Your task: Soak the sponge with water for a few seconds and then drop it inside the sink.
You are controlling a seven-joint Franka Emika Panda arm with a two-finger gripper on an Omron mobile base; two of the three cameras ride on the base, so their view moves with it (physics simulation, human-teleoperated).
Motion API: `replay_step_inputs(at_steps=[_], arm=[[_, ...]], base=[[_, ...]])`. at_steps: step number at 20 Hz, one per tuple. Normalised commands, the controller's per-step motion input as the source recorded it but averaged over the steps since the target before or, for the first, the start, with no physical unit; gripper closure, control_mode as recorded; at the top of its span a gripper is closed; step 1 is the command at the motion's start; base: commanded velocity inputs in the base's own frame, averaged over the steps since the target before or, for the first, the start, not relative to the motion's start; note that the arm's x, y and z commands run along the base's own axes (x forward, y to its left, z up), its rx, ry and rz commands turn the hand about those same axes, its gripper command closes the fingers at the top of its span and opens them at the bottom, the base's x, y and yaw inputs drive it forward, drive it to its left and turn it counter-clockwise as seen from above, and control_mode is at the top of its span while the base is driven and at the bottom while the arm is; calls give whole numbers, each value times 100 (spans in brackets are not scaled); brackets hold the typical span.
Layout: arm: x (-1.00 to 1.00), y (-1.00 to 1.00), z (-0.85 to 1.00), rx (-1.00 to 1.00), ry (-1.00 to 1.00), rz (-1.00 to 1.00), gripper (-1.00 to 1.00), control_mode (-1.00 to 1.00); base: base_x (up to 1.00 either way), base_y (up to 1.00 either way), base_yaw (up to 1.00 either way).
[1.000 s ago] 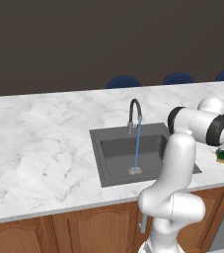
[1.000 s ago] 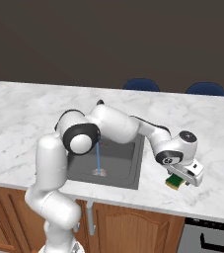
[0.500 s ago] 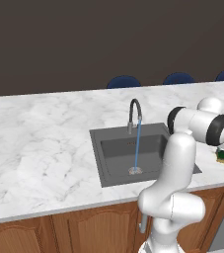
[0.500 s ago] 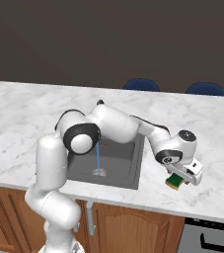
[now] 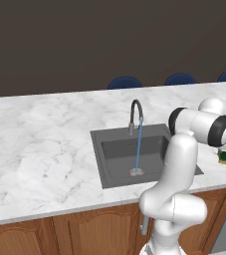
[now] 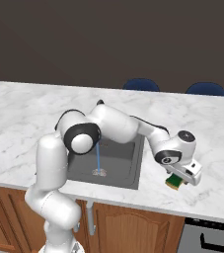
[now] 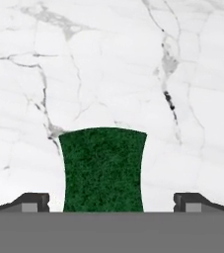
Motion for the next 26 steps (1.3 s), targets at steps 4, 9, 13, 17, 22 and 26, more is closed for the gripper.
replay_step_inputs(at_steps=[4,9,13,17,22,26], arm=[[6,9,-16,0,0,0,-100,-100],[3,3,-18,0,0,0,-100,-100],[2,0,-32,0,0,0,-100,-100],[3,0,-29,0,0,0,-100,-100],[1,0,-20,0,0,0,-100,-100],[0,0,0,0,0,1,-100,-100]], base=[[0,0,0],[0,0,0],[0,0,0],[0,0,0],[0,0,0],[0,0,0]])
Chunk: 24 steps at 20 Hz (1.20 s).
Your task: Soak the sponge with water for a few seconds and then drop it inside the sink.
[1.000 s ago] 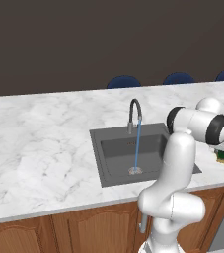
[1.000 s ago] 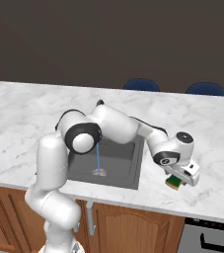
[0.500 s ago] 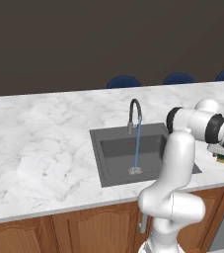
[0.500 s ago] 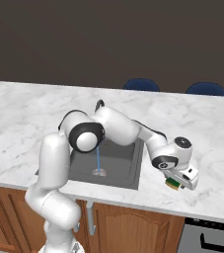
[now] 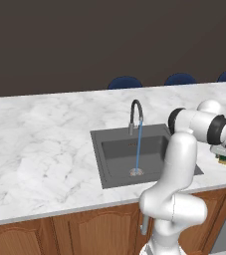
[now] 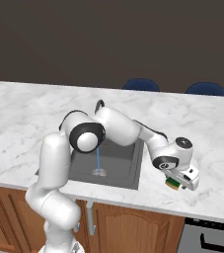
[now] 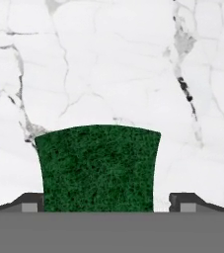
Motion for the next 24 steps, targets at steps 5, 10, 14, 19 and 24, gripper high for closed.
replay_step_inputs(at_steps=[5,10,14,19,24], arm=[[0,0,0,0,0,0,-100,-100],[0,0,0,0,0,0,100,-100],[0,0,0,0,0,0,100,-100],[0,0,0,0,0,0,100,-100],[-1,13,8,0,0,0,100,-100]], base=[[0,0,0],[0,0,0],[0,0,0],[0,0,0],[0,0,0]])
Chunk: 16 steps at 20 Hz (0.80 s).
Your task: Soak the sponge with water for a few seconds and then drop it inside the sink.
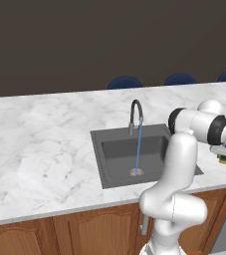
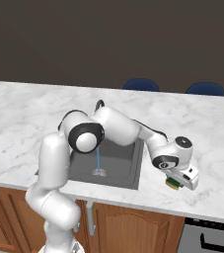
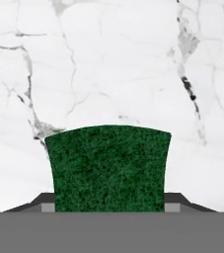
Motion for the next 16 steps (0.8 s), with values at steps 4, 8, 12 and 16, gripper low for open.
replay_step_inputs(at_steps=[4,8,12,16], arm=[[0,54,42,0,0,2,100,-100],[0,47,70,0,0,6,100,-100],[0,53,60,0,0,5,100,-100],[0,58,29,0,0,11,100,-100]], base=[[0,0,0],[0,0,0],[0,0,0],[0,0,0]])
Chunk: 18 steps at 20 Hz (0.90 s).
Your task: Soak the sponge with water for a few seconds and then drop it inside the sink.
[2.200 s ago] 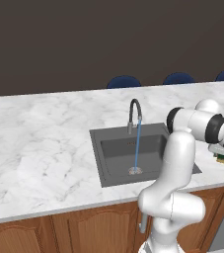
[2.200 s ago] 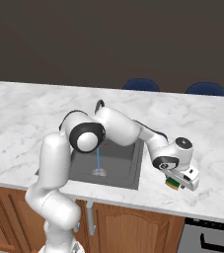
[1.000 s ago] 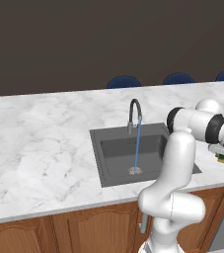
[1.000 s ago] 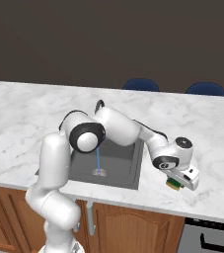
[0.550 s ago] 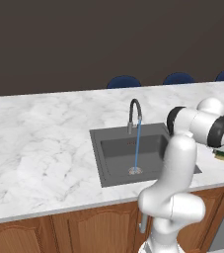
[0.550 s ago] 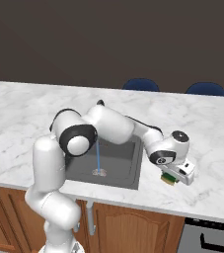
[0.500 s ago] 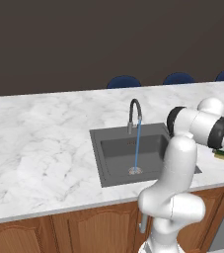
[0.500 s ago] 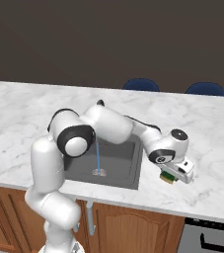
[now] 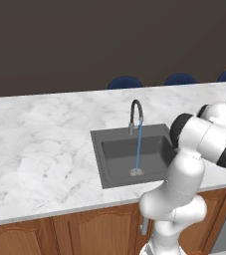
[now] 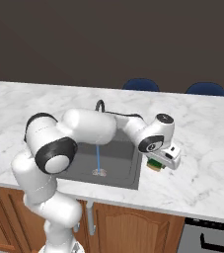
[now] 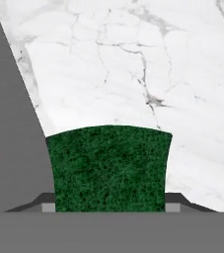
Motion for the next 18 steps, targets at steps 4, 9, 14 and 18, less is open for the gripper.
replay_step_inputs(at_steps=[4,9,14,18], arm=[[-8,60,2,0,0,19,100,-100],[-12,53,3,0,0,24,100,-100],[-4,28,23,0,0,31,100,-100],[0,13,23,0,0,34,100,-100]], base=[[0,0,0],[0,0,0],[0,0,0],[0,0,0]])
